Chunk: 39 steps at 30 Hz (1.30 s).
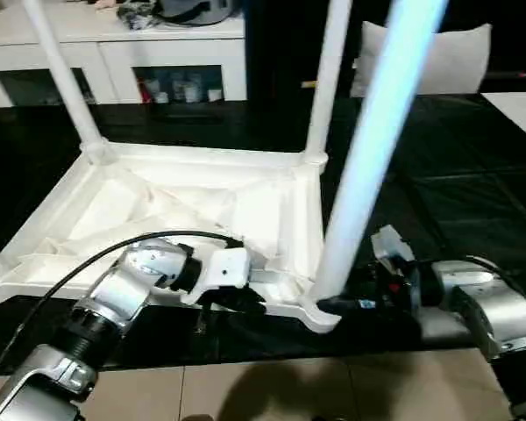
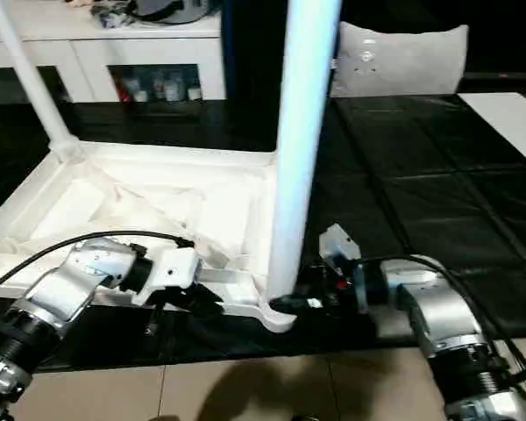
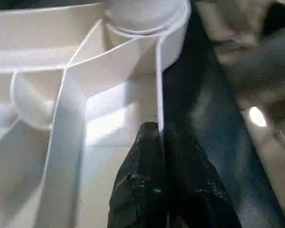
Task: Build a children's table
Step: Rotate leg to tighten
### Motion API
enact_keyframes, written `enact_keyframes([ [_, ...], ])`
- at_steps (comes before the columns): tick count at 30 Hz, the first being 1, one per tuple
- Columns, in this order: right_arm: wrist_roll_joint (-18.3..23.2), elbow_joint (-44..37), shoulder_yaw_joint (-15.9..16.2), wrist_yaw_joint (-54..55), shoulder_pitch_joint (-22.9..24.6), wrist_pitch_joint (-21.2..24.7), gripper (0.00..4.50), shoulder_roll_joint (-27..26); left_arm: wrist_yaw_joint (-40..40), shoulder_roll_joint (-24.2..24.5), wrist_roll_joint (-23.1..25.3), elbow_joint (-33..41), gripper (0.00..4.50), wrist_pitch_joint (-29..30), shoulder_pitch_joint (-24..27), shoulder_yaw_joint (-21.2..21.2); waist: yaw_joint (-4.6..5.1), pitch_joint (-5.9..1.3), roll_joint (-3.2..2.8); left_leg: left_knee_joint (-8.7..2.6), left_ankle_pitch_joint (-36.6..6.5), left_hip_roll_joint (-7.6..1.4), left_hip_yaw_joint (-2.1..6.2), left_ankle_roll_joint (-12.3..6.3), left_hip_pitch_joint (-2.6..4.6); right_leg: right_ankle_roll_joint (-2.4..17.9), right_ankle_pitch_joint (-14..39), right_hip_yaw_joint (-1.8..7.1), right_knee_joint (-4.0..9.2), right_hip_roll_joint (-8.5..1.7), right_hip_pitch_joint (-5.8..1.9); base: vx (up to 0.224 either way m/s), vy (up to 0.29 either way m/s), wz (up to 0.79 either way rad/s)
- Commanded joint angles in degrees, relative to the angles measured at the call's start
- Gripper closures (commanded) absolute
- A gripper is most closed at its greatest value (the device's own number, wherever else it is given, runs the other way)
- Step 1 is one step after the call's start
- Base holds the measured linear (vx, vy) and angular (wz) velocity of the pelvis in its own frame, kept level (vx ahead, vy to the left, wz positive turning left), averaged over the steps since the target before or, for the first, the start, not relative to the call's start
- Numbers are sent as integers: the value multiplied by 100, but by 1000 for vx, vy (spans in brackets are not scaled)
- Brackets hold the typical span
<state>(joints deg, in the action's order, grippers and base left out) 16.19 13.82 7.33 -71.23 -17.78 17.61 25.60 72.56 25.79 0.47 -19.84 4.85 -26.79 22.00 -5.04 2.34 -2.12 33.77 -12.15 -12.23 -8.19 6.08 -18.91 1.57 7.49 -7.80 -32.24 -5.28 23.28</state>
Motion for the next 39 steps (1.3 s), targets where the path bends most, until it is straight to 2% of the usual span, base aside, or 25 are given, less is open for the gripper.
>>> enact_keyframes([
  [1,-203,58,-41,1132,-73,234,254,-435,-379,-479,-204,562,450,400,14,53,33,-309,48,-393,-1280,14,-92,-219,-84,343,3139,176,506,-259,-350,0,0,0],
  [2,-339,153,-119,1779,-145,391,254,-721,-780,-698,-132,605,450,596,-3,-16,93,-297,53,-390,-1340,31,-78,-181,-96,240,3300,148,530,-251,-348,0,0,0],
  [4,-426,225,-174,2206,-198,492,256,-907,-1044,-847,-84,622,450,711,-20,-60,220,-295,48,-365,-1492,58,-59,-139,-81,101,3508,90,590,-243,-331,0,0,0],
  [5,-543,302,-202,2632,-255,575,256,-1100,-1356,-1004,34,612,450,803,-36,-79,295,-301,54,-354,-1565,71,-58,-177,-86,53,3510,66,617,-232,-331,0,0,0],
  [6,-600,368,-236,2982,-307,665,256,-1281,-1631,-1142,155,583,450,909,-50,-89,372,-302,35,-361,-1579,61,-43,-191,-103,65,3437,54,620,-231,-339,0,0,0],
  [8,-645,431,-265,3257,-355,710,256,-1425,-1818,-1243,241,557,450,978,-56,-90,437,-314,25,-360,-1649,59,-34,-265,-106,71,3366,34,638,-249,-353,0,0,0],
  [9,-733,554,-328,3735,-448,748,256,-1650,-2120,-1417,323,500,450,1130,-88,-128,458,-301,-5,-362,-1680,51,-41,-275,-87,101,3354,39,649,-251,-329,0,0,0],
  [10,-783,632,-371,4024,-508,764,256,-1782,-2292,-1522,358,465,450,1231,-111,-156,508,-304,0,-352,-1736,54,-30,-273,-86,129,3348,3,658,-253,-331,0,0,0],
  [11,-797,730,-400,4161,-562,672,256,-1891,-2430,-1606,385,462,450,1332,-135,-176,515,-305,5,-355,-1743,55,-27,-270,-87,113,3355,-3,665,-253,-340,0,0,0],
  [12,-802,767,-411,4213,-582,637,222,-1933,-2482,-1639,395,460,450,1371,-144,-183,542,-297,1,-351,-1796,60,-32,-287,-71,91,3400,-11,687,-256,-318,0,0,0],
  [14,-840,849,-370,4209,-635,463,187,-2065,-2648,-1740,475,465,450,1515,-195,-168,541,-309,1,-358,-1776,59,-26,-326,-90,97,3327,5,667,-264,-337,0,0,0],
  [15,-874,846,-367,4233,-636,392,187,-2108,-2676,-1741,517,475,450,1545,-200,-151,543,-310,-2,-368,-1769,46,-28,-333,-93,119,3274,19,658,-265,-335,0,0,0],
  [17,-894,801,-351,4232,-622,379,165,-2117,-2685,-1719,550,493,450,1562,-189,-141,523,-321,-29,-384,-1701,23,-19,-343,-100,249,3058,58,618,-277,-340,0,0,0],
  [19,-907,698,-322,4115,-569,287,153,-2038,-2607,-1605,587,495,450,1449,-165,-128,476,-350,-21,-405,-1424,-11,-22,-378,-133,470,2519,133,524,-285,-368,0,0,0],
  [21,-885,635,-332,3888,-495,175,135,-1810,-2415,-1381,674,391,450,1087,-151,-31,417,-368,-12,-404,-1155,-23,-38,-437,-154,668,2055,179,444,-288,-394,0,0,0],
  [22,-886,624,-347,3804,-465,146,126,-1707,-2316,-1283,714,336,450,912,-144,23,392,-374,-21,-398,-1105,-18,-29,-457,-157,693,1986,177,430,-292,-402,0,0,0],
  [25,-839,581,-381,3499,-388,-14,101,-1459,-2200,-1151,726,217,450,828,-154,23,334,-390,-14,-378,-846,-28,-54,-512,-159,856,1642,217,366,-297,-414,0,0,0],
  [26,-761,508,-397,3220,-331,-120,101,-1284,-2139,-1083,710,134,450,783,-187,-7,286,-389,10,-368,-762,-26,-69,-531,-157,895,1581,230,350,-297,-411,0,0,0],
  [27,-685,429,-404,2956,-280,-203,79,-1131,-2072,-1014,703,62,450,703,-218,-22,233,-389,11,-355,-740,-18,-78,-557,-143,899,1565,238,343,-291,-407,0,0,0],
  [30,-643,306,-381,2614,-213,-204,60,-929,-1943,-917,682,2,450,543,-237,-24,182,-377,4,-368,-713,-32,-76,-563,-154,885,1653,237,336,-290,-414,0,0,0],
  [31,-509,79,-342,1997,-97,-162,53,-566,-1622,-712,614,-108,450,149,-244,7,167,-377,8,-363,-747,-23,-78,-564,-147,858,1710,230,350,-279,-415,0,0,0],
  [32,-452,-15,-307,1718,-52,-171,53,-383,-1424,-607,556,-170,450,-81,-242,35,132,-373,37,-368,-850,-31,-77,-592,-134,784,1821,235,363,-275,-420,0,0,0],
  [35,-408,-73,-251,1413,-22,-239,53,-176,-1163,-493,478,-223,450,-293,-234,66,116,-363,20,-383,-950,-42,-74,-550,-131,757,1950,229,365,-280,-405,0,0,0],
  [38,-255,-151,-218,948,-11,-271,53,87,-784,-304,454,-247,450,-464,-221,166,103,-349,52,-392,-1086,-44,-85,-498,-106,681,2275,228,402,-288,-389,0,0,0],
  [39,-177,-170,-190,603,-36,-316,69,249,-469,-148,460,-237,450,-623,-209,280,96,-354,53,-389,-1078,-46,-84,-505,-108,670,2284,233,398,-291,-395,0,0,0],
])
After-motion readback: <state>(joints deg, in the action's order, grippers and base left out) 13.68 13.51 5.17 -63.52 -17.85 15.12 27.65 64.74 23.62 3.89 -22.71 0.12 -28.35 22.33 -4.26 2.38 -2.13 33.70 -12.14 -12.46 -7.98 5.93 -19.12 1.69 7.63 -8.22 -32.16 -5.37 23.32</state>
